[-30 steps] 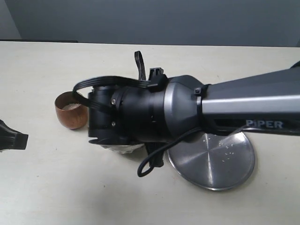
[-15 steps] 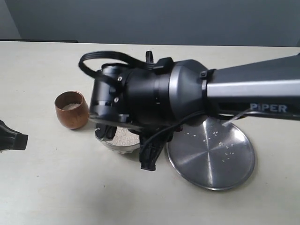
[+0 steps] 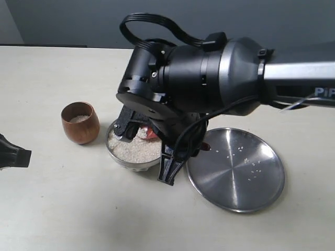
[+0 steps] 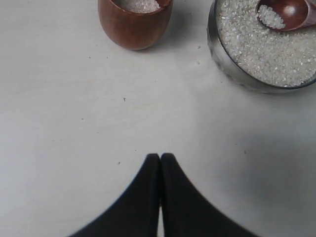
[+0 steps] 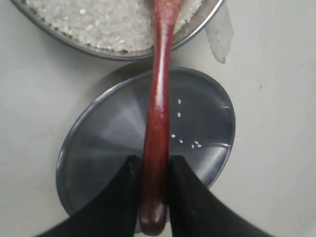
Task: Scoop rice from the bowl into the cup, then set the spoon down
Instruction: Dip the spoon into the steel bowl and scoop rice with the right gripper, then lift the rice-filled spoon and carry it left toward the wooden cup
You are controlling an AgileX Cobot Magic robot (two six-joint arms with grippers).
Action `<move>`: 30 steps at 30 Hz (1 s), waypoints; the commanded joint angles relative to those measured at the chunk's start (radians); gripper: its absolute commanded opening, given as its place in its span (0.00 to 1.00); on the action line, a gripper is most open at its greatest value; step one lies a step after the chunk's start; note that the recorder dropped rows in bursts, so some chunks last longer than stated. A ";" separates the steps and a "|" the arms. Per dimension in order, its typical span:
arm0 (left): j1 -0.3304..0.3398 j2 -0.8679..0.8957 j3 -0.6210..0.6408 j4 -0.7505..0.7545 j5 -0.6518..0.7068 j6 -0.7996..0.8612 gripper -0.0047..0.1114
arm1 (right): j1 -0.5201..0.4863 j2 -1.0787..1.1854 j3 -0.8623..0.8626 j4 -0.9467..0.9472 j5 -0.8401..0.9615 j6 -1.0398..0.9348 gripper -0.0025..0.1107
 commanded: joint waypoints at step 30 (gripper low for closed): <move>-0.002 0.000 0.007 0.008 -0.005 0.000 0.04 | -0.034 -0.071 -0.006 0.076 -0.046 0.107 0.02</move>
